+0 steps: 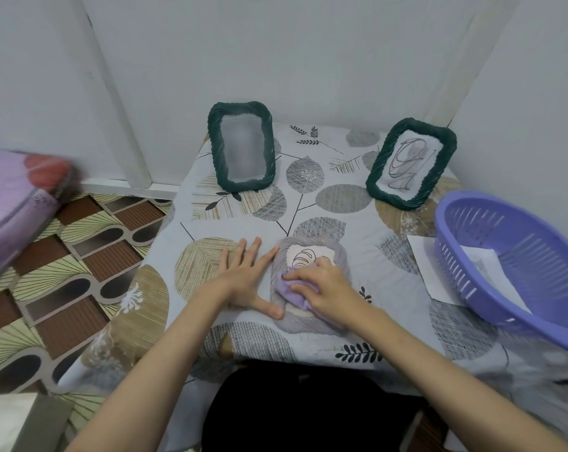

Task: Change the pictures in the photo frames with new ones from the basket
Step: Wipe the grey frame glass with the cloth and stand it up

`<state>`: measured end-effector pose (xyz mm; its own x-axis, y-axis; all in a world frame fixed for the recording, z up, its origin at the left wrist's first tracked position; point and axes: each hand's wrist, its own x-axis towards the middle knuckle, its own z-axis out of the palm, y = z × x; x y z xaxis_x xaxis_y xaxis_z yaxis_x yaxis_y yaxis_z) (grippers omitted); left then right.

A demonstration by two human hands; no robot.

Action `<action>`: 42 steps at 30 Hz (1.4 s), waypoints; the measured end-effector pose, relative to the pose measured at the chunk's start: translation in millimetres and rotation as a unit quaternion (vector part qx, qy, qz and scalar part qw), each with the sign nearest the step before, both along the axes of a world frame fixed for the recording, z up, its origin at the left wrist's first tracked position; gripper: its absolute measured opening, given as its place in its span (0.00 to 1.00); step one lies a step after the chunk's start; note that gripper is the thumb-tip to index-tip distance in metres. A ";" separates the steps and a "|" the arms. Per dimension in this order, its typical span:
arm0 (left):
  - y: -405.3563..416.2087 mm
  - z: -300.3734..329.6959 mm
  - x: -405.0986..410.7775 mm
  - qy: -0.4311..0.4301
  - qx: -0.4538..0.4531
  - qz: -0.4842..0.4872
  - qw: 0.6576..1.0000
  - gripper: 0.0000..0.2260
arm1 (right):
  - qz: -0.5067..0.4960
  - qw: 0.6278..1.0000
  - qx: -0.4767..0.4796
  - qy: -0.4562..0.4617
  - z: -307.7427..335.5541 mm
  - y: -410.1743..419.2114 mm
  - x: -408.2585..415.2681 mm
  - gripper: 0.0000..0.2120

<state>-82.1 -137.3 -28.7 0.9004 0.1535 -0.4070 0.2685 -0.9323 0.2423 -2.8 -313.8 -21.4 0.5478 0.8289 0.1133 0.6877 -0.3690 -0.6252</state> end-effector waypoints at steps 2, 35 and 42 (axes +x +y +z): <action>-0.3 -0.6 -0.1 -0.002 0.005 0.003 1.000 0.57 | 0.024 1.000 -0.010 0.005 2.1 -11.5 -11.5 0.13; 0.8 2.5 -2.8 0.012 -0.008 0.004 1.000 0.61 | 0.020 0.994 -0.101 -0.023 14.4 -74.4 6.3 0.13; -1.0 4.8 -2.8 0.013 -0.014 0.002 1.000 0.60 | -0.005 0.990 -0.044 -0.134 9.0 -52.5 28.2 0.24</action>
<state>-84.9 -138.2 -23.9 0.8891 0.1456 -0.4340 0.2792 -0.9238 0.2620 25.4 -366.4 -12.3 0.5159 0.8368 0.1832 0.8205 -0.4212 -0.3865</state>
